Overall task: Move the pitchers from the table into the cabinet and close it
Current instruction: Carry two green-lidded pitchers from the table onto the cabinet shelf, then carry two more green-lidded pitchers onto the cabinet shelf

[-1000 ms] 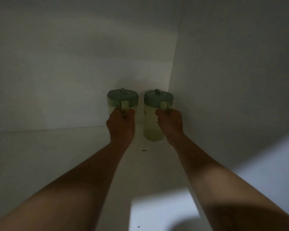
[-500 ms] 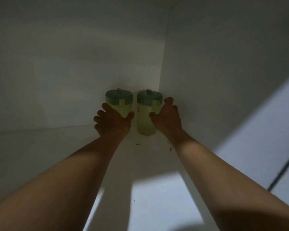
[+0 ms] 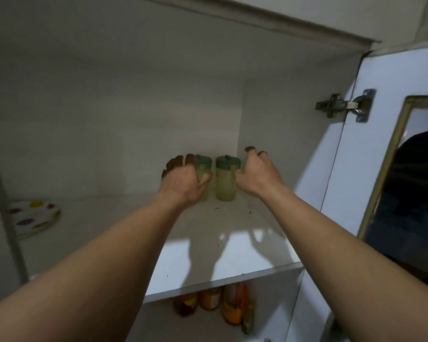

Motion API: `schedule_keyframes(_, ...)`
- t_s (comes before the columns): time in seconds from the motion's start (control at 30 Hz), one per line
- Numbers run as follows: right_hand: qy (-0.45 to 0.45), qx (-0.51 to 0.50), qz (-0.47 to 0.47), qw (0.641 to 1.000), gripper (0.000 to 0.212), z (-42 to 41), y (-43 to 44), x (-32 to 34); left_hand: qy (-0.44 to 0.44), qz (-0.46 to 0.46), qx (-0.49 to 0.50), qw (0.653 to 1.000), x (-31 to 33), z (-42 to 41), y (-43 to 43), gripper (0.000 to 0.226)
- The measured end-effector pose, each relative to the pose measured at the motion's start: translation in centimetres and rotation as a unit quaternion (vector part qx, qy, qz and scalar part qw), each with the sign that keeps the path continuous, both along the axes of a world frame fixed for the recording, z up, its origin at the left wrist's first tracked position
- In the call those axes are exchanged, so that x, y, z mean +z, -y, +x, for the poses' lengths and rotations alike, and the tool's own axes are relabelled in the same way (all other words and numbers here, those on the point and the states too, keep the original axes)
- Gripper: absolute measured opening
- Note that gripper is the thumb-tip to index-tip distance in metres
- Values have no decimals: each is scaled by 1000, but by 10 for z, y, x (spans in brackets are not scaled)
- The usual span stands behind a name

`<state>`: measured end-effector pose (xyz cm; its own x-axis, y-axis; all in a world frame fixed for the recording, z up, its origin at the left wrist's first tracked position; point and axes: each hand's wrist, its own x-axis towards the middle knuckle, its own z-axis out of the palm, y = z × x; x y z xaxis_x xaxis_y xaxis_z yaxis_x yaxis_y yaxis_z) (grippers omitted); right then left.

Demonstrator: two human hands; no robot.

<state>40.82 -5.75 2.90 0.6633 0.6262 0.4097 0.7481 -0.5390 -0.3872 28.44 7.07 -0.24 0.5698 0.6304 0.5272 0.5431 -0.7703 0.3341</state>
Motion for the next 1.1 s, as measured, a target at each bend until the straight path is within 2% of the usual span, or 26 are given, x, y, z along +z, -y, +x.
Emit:
schedule_keyframes(0.3, 58, 40, 9, 997, 62, -110, 54, 51, -47, 77, 31, 995, 43, -119, 53, 71)
schedule_keyframes(0.5, 84, 101, 4, 991, 70, -178, 80, 54, -59, 121, 112, 985, 52, -209, 98, 67)
schedule_keyframes(0.77, 87, 233, -24, 968, 77, -295, 103, 37, -86, 61, 244, 964, 35, -355, 167, 68)
schedule_keyframes(0.93, 74, 322, -23, 944, 77, -387, 105, 26, -91, 29, 335, 937, 20, -458, 203, 70)
schedule_keyframes(1.1, 57, 419, -27, 906, 74, -492, 106, 8, -90, -7, 436, 895, -5, -564, 240, 71)
